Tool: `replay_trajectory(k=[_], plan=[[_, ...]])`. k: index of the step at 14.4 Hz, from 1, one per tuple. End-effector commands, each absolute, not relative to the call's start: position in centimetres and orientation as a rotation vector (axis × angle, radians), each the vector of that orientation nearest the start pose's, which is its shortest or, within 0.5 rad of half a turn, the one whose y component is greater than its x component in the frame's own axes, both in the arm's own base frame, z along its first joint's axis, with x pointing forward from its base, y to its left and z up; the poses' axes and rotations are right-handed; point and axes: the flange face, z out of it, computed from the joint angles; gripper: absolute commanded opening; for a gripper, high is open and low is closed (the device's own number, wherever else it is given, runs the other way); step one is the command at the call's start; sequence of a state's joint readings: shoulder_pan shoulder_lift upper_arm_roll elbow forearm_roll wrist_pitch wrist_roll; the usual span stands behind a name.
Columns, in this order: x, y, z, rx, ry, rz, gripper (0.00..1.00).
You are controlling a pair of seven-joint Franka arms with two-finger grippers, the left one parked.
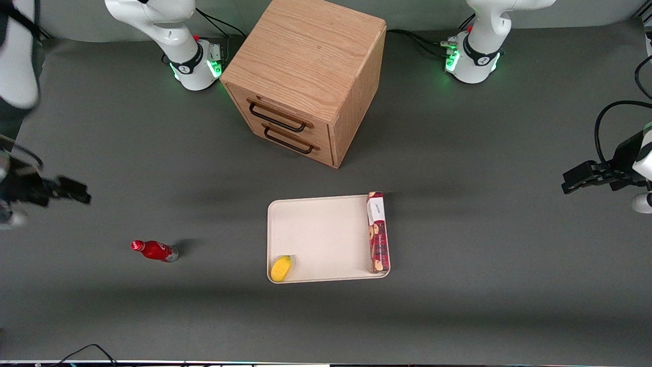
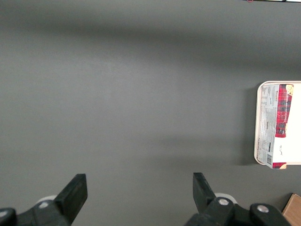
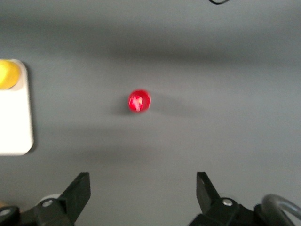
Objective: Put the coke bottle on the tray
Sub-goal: 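Move the right gripper down toward the red Coca-Cola bottle, then close the right gripper around the red bottle's neck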
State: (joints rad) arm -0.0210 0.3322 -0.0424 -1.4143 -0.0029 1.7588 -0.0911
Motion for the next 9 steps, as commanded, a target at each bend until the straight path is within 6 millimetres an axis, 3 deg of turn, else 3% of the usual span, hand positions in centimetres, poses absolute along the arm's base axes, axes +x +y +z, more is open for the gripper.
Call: replay_trajectory(k=[1,2,3,6,9], plan=[[71.6,-3.3,43.5,-3.15,-0.047,-0.067,1.0],[72.4,-2.5,40.6,-3.148,0.017,-0.046,1.0],[72.5,-2.1,39.0,-3.146,0.051,-0.018,1.0],[72.0,-2.0,35.7,-3.145,0.075,0.041,1.0],[70.8,-2.0,34.1,-3.144,0.077,0.072,0.97]])
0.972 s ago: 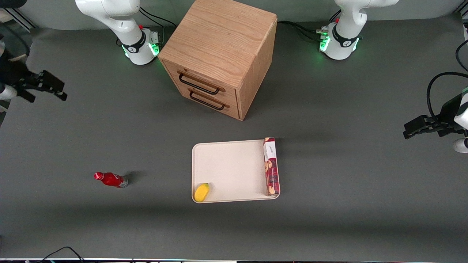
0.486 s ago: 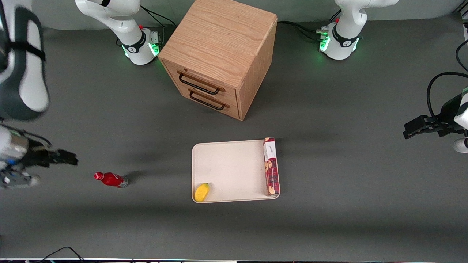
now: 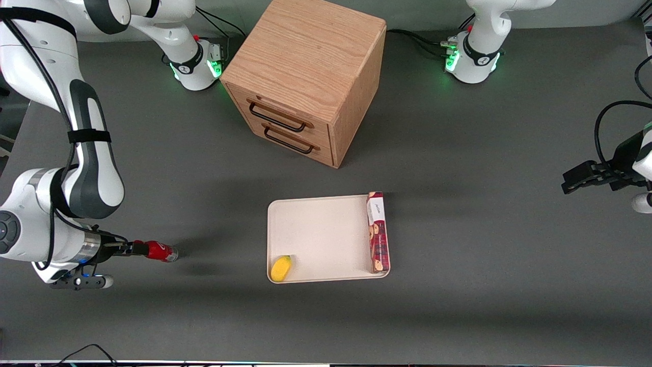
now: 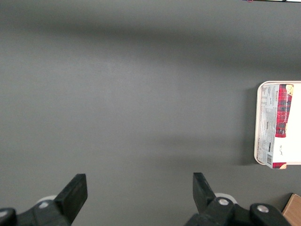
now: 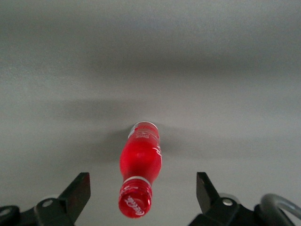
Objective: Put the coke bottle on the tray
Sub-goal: 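Close the right gripper around the red bottle's neck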
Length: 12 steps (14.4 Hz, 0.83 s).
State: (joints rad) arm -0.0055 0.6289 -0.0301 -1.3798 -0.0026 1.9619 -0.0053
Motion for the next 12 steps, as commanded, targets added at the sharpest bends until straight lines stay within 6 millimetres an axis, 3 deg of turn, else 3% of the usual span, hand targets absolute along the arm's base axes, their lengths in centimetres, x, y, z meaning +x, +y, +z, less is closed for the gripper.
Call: replay_trajectory(k=[1,3,4,6,7,10,12], plan=[[70.4,-2.1,33.9,-3.141,0.081,0.072,0.92],[69.8,-2.0,33.4,-3.142,0.08,0.053,0.77],[69.8,-2.0,33.5,-3.143,0.076,0.048,0.61],[69.8,-1.7,34.0,-3.143,0.069,0.041,0.15],[69.8,-1.7,34.1,-3.143,0.069,0.038,0.02],[69.9,-1.4,35.0,-3.143,0.064,0.021,0.0],[69.6,-1.1,37.8,-3.148,0.052,-0.015,0.0]])
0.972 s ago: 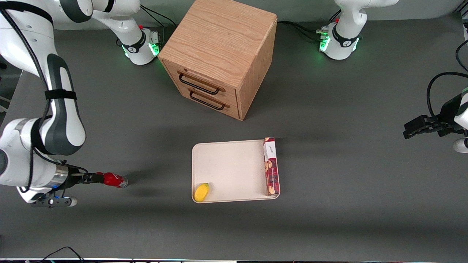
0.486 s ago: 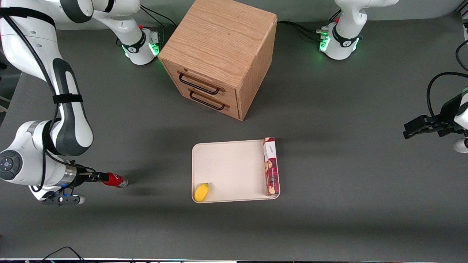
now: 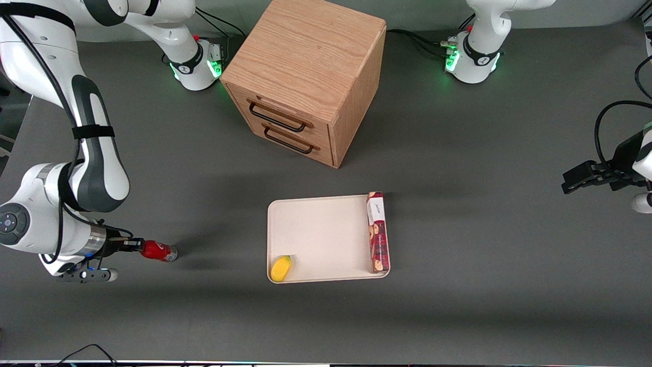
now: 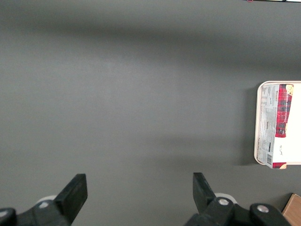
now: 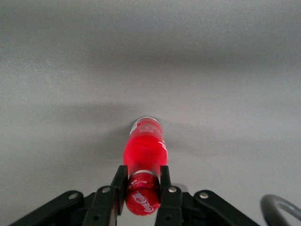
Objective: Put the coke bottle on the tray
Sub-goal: 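Close the right gripper around the red bottle's neck, then lift the red bottle and carry it over the white tray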
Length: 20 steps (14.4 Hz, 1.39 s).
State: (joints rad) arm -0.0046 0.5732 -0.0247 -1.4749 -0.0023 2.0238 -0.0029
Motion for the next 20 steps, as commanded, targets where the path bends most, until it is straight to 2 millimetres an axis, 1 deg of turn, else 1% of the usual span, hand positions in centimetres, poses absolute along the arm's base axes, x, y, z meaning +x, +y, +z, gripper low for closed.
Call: replay_trajectory(k=[1,4,6,7,8,9,10,11,12,14,15,16,17,18,20], plan=[[69.3,-1.0,40.1,-3.147,0.038,-0.017,0.0],[67.8,-0.6,50.1,-3.145,0.021,-0.012,0.0],[66.2,1.6,56.1,-3.131,-0.015,0.007,0.0],[65.3,2.7,58.6,-3.125,-0.02,0.013,0.0],[64.2,4.4,60.6,-3.117,0.017,0.042,0.0],[63.0,7.7,62.6,-3.126,0.074,0.053,0.0],[62.2,10.8,63.9,-3.144,0.143,0.048,0.0],[61.3,14.8,64.1,-3.149,0.184,0.052,0.0],[60.6,18.0,63.7,-3.144,0.265,0.059,0.0],[60.2,23.5,61.1,-3.097,0.44,0.129,0.0],[60.5,25.6,59.8,-3.065,0.534,0.127,0.0],[61.0,27.3,57.9,-3.055,0.637,0.092,0.0],[60.8,30.1,55.0,-3.08,0.654,0.071,0.0],[61.1,31.8,52.1,-3.086,0.682,0.008,0.0],[61.4,33.8,45.5,-3.066,0.757,-0.025,0.0]])
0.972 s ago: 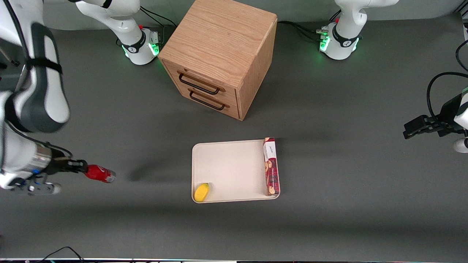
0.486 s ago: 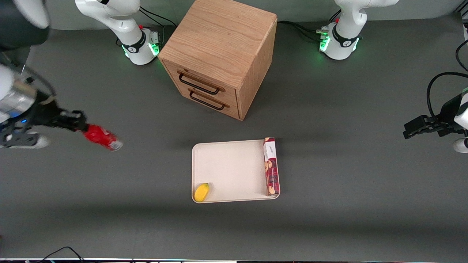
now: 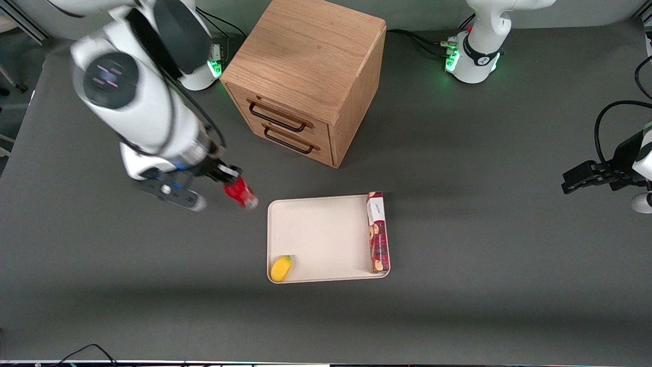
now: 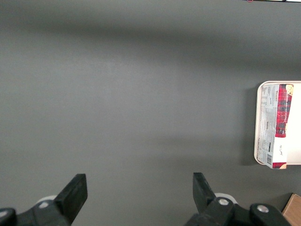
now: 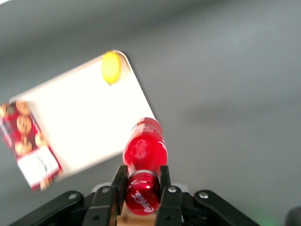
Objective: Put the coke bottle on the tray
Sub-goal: 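Lift the red bottle and carry it over the white tray, then lower the bottle onto the tray beside the lemon and release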
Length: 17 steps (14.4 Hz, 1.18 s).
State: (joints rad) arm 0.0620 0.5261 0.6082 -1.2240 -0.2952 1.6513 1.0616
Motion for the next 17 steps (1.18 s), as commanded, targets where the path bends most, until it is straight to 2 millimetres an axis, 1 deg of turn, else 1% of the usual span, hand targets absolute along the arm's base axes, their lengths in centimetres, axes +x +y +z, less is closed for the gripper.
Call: replay_trajectory(k=[1,2,3,4,6,7,8,9,10,11,12,13,14,15,16,17], plan=[[61.4,34.6,42.7,-3.05,0.768,-0.043,0.0],[61.4,35.0,40.2,-3.035,0.804,-0.036,0.0],[61.7,35.1,38.1,-3.033,0.832,-0.02,0.0],[61.8,35.2,36.7,-3.047,0.846,-0.02,0.0],[61.7,35.2,35.5,-3.07,0.857,-0.037,0.02],[61.8,35.2,34.7,-3.071,0.859,-0.021,0.42],[61.8,35.1,34.6,-3.072,0.862,-0.017,0.99],[62.0,35.0,35.1,-3.066,0.862,-0.03,1.0],[62.3,34.8,36.5,-3.054,0.865,-0.052,1.0],[62.7,34.5,39.2,-3.038,0.871,-0.087,1.0],[62.6,34.1,42.1,-3.05,0.882,-0.107,1.0],[62.2,33.8,46.1,-3.065,0.84,-0.134,1.0],[61.3,33.2,50.1,-3.115,0.739,-0.147,1.0],[60.3,32.0,54.0,-3.169,0.626,-0.152,1.0],[59.0,30.5,58.0,-3.197,0.501,-0.135,1.0],[57.6,28.4,61.3,-3.203,0.381,-0.095,1.0]])
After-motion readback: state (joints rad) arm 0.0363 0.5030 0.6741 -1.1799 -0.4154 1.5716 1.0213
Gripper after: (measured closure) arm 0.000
